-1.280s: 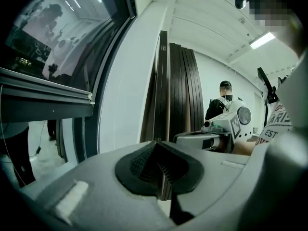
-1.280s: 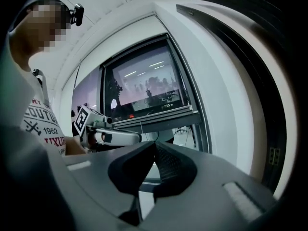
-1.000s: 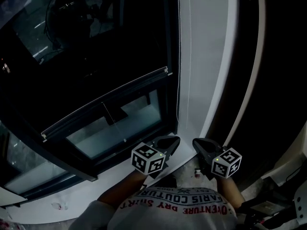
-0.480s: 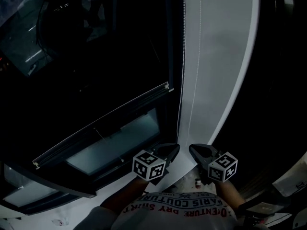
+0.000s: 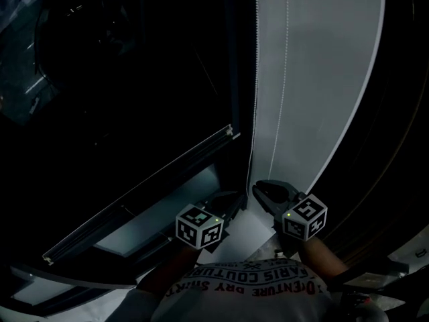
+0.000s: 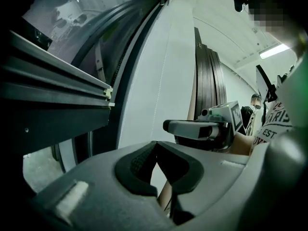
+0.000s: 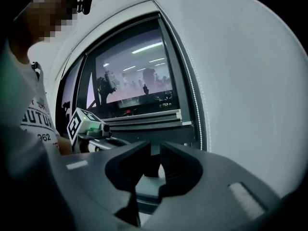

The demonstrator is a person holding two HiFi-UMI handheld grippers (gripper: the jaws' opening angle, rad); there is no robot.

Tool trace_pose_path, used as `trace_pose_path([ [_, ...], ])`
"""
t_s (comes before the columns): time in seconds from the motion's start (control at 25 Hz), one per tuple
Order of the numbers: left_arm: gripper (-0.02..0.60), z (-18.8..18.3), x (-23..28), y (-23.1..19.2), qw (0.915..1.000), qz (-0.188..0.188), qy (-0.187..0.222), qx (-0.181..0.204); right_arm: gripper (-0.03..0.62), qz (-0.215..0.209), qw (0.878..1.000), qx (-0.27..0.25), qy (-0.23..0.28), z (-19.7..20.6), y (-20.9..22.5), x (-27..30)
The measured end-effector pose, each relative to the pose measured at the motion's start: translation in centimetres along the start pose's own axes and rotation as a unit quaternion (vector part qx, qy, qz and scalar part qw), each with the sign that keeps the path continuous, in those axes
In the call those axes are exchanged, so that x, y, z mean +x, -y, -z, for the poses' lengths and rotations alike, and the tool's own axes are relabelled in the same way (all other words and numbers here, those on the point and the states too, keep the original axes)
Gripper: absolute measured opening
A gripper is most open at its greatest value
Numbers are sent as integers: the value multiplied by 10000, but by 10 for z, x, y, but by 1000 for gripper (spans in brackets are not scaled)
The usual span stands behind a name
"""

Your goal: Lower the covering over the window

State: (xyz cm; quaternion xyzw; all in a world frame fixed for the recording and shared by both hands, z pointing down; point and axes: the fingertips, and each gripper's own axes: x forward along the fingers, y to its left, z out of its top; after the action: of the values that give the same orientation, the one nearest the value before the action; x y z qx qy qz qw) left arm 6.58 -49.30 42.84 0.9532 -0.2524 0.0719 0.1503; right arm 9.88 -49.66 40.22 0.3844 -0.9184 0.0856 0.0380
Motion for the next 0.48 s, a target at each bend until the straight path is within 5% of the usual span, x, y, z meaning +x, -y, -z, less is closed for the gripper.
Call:
trace_pose_path([
  [0.48,3,-33,-2,-28,9997,101,98,181,155,826,9932,-549,612,-93,50,46],
])
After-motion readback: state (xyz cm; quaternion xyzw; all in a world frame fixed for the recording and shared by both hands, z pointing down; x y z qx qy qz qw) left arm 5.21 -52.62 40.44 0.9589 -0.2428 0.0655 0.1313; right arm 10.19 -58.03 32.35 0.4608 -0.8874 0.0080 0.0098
